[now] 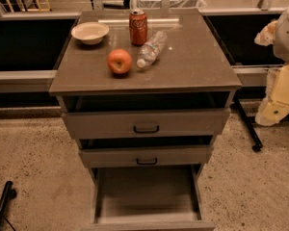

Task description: Place apple into bottom drawer

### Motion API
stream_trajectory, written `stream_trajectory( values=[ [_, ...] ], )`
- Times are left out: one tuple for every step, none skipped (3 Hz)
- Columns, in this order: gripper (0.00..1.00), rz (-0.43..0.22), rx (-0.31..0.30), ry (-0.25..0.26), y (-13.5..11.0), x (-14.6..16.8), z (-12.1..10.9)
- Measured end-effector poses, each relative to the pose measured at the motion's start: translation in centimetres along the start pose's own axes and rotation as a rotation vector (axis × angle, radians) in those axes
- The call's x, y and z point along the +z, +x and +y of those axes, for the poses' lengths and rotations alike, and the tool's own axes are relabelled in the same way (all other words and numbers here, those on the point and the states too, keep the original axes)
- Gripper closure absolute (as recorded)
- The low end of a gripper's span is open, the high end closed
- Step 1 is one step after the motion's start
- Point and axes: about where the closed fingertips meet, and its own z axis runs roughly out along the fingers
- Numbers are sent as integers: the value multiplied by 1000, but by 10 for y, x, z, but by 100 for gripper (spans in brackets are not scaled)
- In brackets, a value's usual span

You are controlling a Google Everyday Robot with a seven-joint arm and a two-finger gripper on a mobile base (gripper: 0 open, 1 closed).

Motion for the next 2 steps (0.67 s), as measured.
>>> stream_trajectory(
  values=[
    [0,0,0,0,0,0,0],
    [0,-27,-23,-17,-26,24,-26]
  ],
)
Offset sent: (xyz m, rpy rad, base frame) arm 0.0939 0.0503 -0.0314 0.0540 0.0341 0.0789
